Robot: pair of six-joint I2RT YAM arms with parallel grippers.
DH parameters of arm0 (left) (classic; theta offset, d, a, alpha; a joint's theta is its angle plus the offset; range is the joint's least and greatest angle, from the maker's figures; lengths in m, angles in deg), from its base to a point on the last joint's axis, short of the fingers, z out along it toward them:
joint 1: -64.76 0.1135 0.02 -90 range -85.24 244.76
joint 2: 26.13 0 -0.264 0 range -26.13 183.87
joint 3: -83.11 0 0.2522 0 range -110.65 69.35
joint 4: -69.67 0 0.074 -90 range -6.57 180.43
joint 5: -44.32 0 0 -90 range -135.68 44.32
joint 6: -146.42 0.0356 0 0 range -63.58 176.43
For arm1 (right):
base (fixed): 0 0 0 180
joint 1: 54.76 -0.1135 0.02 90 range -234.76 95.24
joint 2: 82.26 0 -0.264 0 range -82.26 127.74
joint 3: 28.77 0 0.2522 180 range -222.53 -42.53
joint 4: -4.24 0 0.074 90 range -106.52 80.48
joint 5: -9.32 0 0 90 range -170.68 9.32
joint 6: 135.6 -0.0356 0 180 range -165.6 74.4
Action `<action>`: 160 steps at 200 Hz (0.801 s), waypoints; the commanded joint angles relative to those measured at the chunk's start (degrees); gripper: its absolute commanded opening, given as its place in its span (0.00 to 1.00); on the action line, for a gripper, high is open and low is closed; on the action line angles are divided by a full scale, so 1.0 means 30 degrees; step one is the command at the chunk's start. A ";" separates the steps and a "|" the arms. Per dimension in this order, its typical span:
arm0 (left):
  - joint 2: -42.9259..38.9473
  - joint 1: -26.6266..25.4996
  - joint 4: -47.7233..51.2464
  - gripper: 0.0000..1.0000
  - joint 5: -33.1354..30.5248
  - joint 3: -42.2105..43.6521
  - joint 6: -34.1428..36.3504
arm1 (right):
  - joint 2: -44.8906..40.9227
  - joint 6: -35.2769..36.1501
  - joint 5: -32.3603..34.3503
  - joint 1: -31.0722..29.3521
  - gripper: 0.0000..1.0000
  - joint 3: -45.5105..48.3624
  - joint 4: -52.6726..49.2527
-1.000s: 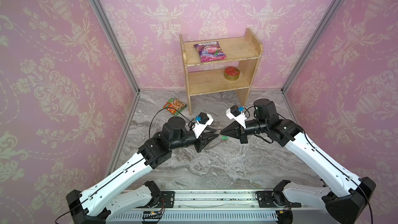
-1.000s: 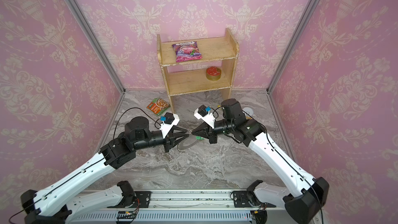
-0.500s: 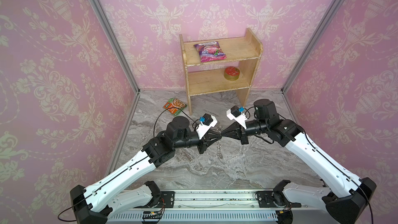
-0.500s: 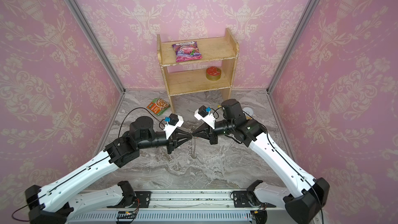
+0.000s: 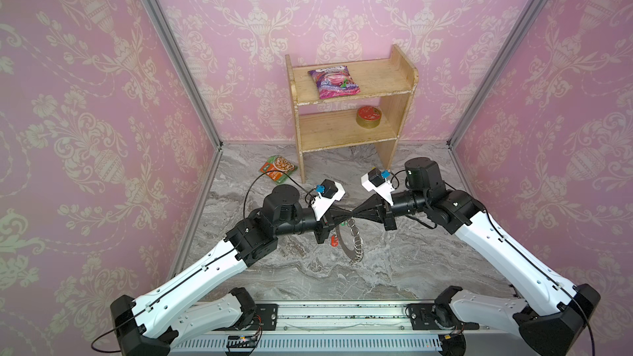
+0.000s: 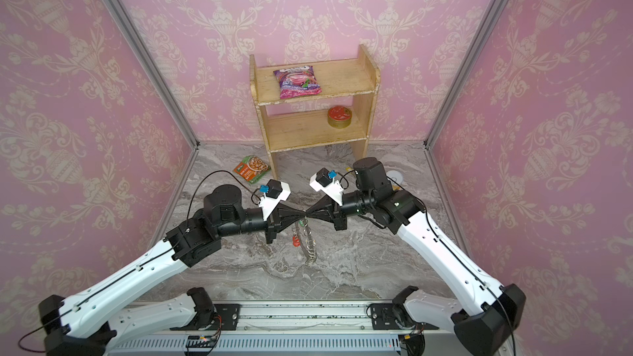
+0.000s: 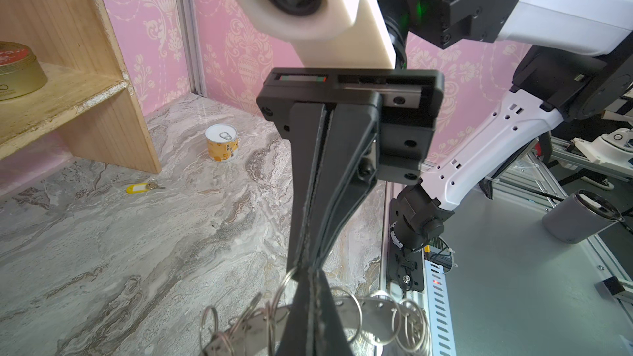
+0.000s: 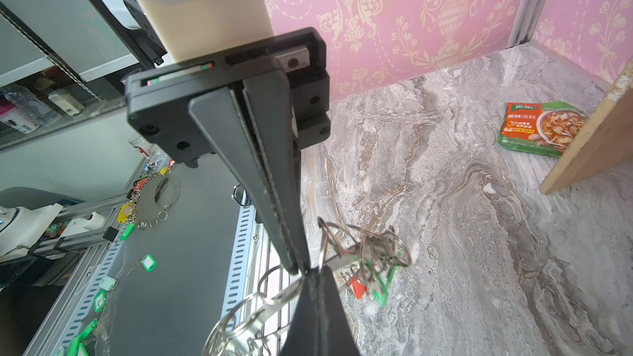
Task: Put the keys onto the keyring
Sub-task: 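Hold the keyring disc upright between both grippers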
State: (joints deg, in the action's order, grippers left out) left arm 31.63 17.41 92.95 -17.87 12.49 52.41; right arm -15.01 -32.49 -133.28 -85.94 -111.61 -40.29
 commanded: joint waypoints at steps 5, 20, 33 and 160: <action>-0.0153 -0.0139 -0.0339 0.00 0.0439 -0.0108 -0.0245 | -0.0615 -0.0203 -0.0604 0.0080 0.00 -0.0593 0.0298; -0.0180 -0.0164 -0.0296 0.00 0.0575 -0.0113 -0.0316 | -0.0703 -0.0169 -0.0542 0.0080 0.00 -0.0616 0.0294; -0.0281 -0.0153 0.0015 0.11 0.0382 -0.0070 -0.0333 | -0.0733 -0.0163 -0.0543 0.0080 0.00 -0.0637 0.0257; -0.1925 -0.0135 -0.2116 0.33 -0.0771 0.2072 -0.1427 | -0.1200 -0.0365 -0.1217 0.0075 0.00 -0.0572 0.0283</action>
State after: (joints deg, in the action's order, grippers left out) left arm 26.30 17.25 90.74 -20.55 18.63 49.97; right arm -17.27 -32.73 -134.54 -85.74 -111.61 -40.31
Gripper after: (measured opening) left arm 0.325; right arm 0.040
